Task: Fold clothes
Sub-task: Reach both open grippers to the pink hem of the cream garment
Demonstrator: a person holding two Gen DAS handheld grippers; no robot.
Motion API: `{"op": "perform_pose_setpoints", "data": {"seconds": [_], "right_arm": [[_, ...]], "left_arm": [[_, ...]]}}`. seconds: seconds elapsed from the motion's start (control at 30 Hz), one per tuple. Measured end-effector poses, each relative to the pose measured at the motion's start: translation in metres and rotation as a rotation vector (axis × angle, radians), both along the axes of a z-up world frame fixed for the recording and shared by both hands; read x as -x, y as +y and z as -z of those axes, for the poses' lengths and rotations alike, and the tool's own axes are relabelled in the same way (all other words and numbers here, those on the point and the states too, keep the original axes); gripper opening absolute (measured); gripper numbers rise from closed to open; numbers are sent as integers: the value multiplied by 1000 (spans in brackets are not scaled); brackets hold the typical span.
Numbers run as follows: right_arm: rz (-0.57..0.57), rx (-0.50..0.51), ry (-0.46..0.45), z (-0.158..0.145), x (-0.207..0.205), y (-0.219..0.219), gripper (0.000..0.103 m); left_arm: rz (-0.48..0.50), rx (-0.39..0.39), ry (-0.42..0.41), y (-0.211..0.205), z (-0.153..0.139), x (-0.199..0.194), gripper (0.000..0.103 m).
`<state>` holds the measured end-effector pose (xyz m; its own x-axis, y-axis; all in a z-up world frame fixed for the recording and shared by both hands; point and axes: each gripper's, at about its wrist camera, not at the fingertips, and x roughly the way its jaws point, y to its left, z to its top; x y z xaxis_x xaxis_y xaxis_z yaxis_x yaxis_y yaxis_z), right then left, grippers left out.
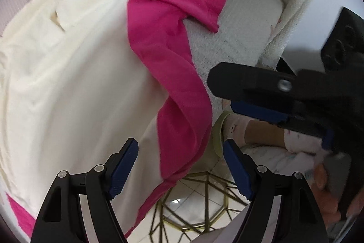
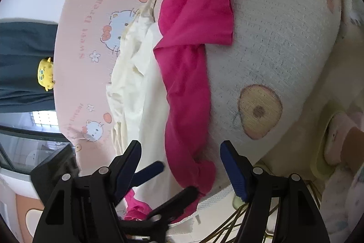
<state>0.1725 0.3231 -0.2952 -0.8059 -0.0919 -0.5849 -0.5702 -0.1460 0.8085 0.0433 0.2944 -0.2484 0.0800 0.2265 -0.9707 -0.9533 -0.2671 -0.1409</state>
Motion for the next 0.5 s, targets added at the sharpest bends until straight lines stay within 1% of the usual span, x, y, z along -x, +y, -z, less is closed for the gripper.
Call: {"op": "perform_pose_setpoints", "data": {"seconds": [0.1, 0.13, 0.17, 0.2, 0.23, 0.27, 0.3, 0.33, 0.5], "right_arm": [[30, 27, 7, 8, -2, 1, 71], [41, 39, 0, 11, -3, 2, 71], [47, 48, -9, 14, -3, 3, 71], [48, 53, -15, 15, -3, 3, 71], [49, 58, -20, 16, -2, 4, 71], [48, 62, -22, 17, -2, 4, 71], [41, 66, -15, 18, 0, 4, 71], [31, 67, -14, 18, 3, 4, 71], [-34, 36, -52, 16, 26, -2, 71]], "left_arm": [[-25, -13, 11, 2, 8, -1, 76], [-24, -29, 15, 1, 7, -2, 73], [-22, -44, 19, 0, 6, -2, 62], [-20, -57, 22, -1, 5, -3, 53], [-13, -66, 9, -3, 5, -3, 37], [-3, -73, -36, -3, 5, -2, 23], [3, -83, -74, -4, 5, -1, 21], [-1, -98, -95, -6, 3, 0, 21], [30, -115, -120, -9, 0, -4, 19]]}}
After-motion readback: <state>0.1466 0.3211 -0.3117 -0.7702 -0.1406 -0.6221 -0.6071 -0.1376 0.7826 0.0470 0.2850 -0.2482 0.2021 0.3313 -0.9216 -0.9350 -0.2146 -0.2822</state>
